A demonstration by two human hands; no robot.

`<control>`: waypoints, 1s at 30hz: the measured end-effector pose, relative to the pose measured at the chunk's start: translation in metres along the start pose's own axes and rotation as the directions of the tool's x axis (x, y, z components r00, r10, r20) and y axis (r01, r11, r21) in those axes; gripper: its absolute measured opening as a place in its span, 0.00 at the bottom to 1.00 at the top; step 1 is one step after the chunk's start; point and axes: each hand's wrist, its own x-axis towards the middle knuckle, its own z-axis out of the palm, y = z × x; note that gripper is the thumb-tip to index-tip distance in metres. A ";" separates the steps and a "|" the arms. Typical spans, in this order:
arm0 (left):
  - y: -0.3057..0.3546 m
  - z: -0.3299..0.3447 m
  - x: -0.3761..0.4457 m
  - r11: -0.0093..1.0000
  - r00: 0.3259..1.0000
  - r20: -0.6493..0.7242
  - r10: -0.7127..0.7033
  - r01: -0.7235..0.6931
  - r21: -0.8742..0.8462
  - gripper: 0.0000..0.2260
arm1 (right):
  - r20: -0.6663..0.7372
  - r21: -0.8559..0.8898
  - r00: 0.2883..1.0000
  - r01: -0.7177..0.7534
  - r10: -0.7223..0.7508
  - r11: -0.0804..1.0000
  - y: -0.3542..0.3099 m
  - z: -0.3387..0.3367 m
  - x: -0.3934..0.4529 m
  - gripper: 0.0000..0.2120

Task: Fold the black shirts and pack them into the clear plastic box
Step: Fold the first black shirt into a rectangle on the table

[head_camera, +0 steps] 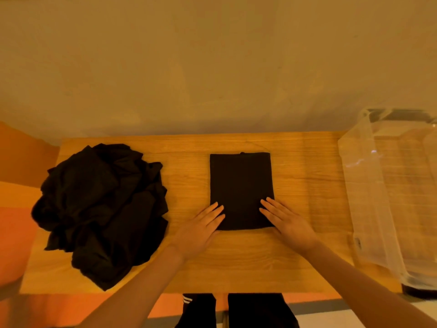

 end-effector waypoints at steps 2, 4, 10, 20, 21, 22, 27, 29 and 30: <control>0.001 -0.007 0.002 0.994 0.998 -0.049 -0.046 0.041 -0.100 0.19 | -0.029 0.079 1.000 0.004 -0.001 0.997 0.000 -0.006 0.003 0.27; 0.004 -0.015 0.005 0.942 0.988 -0.059 -0.141 0.116 -0.314 0.16 | -0.057 0.249 0.996 -0.048 0.064 0.967 -0.001 -0.017 0.006 0.21; 0.002 -0.050 0.028 0.448 0.860 0.119 -0.497 0.371 -0.814 0.05 | 0.170 0.734 0.885 -0.407 0.433 0.544 0.002 -0.050 0.029 0.13; -0.024 -0.058 0.101 0.018 0.730 0.250 -0.636 0.338 -0.941 0.18 | 0.203 0.869 0.703 -0.450 0.681 0.206 0.019 -0.038 0.103 0.11; -0.024 -0.055 0.103 0.013 0.720 0.257 -0.644 0.346 -0.938 0.19 | 0.197 0.866 0.682 -0.457 0.705 0.201 0.019 -0.034 0.106 0.13; -0.026 -0.051 0.106 0.015 0.701 0.253 -0.667 0.353 -0.936 0.19 | 0.184 0.866 0.660 -0.460 0.729 0.198 0.019 -0.031 0.108 0.15; -0.023 -0.038 0.120 0.137 0.574 0.140 -0.807 0.413 -0.900 0.17 | 0.067 0.808 0.588 -0.506 0.806 0.301 0.011 -0.025 0.109 0.16; -0.023 -0.042 0.121 0.141 0.463 0.088 -0.882 0.436 -0.889 0.16 | 0.063 0.760 0.563 -0.562 0.824 0.327 0.010 -0.030 0.104 0.18; -0.023 -0.046 0.119 0.128 0.386 0.068 -0.920 0.459 -0.879 0.16 | 0.011 0.718 0.566 -0.578 0.824 0.387 0.011 -0.032 0.100 0.20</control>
